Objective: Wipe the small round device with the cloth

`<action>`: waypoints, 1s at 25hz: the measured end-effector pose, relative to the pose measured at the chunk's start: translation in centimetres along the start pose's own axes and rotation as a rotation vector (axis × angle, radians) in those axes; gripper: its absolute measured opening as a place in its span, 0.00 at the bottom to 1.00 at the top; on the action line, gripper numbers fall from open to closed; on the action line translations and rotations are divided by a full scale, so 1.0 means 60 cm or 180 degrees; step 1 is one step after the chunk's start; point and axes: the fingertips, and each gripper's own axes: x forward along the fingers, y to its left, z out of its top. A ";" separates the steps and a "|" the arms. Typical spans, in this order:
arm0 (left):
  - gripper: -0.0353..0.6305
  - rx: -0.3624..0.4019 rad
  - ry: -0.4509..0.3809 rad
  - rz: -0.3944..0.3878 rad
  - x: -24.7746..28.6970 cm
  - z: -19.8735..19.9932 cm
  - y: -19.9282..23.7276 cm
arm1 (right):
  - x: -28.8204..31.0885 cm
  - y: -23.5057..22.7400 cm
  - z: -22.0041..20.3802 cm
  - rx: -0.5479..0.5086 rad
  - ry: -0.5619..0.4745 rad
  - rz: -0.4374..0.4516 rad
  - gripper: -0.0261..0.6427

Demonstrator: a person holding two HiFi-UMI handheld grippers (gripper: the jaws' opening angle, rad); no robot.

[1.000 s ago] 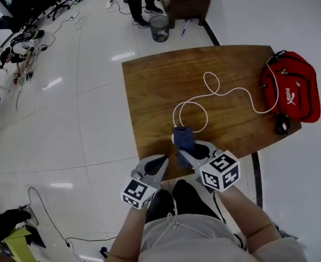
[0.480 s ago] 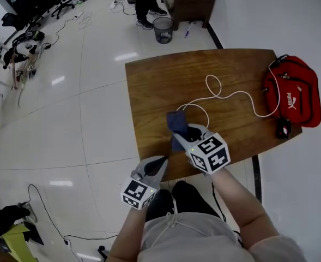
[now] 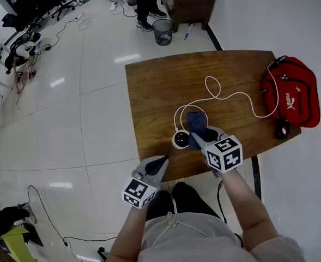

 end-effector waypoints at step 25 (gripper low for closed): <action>0.06 -0.0081 -0.0186 -0.0097 0.020 -0.015 -0.026 | -0.023 0.016 -0.117 0.0293 -0.0062 0.0161 0.20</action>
